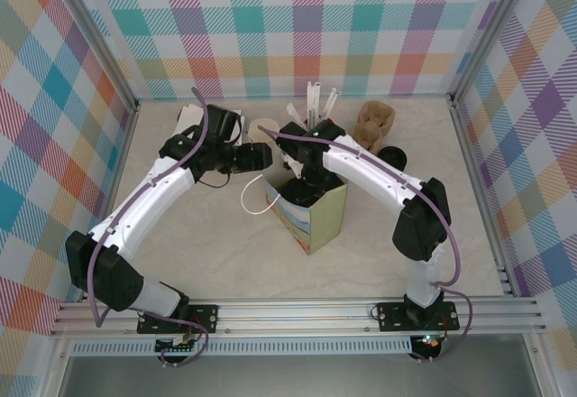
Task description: Pack the takeout coffee
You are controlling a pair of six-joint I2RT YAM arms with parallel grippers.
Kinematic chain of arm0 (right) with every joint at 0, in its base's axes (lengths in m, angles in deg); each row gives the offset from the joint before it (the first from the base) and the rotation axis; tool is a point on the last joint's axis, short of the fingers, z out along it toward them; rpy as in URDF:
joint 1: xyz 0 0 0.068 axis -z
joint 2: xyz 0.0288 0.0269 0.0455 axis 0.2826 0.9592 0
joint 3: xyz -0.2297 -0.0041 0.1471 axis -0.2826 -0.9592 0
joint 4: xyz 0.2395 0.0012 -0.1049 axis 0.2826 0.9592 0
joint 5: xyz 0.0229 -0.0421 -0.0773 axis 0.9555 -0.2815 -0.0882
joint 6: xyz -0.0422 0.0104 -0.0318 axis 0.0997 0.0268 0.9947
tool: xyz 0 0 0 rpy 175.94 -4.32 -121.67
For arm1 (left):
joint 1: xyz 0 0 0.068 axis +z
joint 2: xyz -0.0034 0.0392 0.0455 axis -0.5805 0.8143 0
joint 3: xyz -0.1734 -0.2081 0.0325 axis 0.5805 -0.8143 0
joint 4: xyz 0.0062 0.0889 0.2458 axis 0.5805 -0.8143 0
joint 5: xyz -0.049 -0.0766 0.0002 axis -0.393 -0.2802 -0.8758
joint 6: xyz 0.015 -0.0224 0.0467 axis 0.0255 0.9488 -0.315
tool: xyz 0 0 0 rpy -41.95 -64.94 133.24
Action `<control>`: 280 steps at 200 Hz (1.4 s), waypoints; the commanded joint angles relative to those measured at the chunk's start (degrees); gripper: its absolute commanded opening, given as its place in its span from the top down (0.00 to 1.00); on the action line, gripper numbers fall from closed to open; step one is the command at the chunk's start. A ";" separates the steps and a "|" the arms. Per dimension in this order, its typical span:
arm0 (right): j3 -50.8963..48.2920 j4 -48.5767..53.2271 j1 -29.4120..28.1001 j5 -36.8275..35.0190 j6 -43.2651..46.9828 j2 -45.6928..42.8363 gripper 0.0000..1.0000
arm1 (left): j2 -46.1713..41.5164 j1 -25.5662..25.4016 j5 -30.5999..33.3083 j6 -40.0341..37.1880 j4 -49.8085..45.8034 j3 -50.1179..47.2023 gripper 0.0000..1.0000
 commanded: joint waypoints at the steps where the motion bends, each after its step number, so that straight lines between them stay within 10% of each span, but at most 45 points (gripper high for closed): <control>1: 2.80 3.17 0.24 0.50 -1.21 -2.60 0.00 | 0.58 -0.06 -0.22 0.13 0.58 -0.32 0.25; 280: 19.07 12.69 0.29 -3.10 -0.59 -3.57 0.00 | 0.85 -0.02 -0.85 0.56 1.06 -0.33 0.25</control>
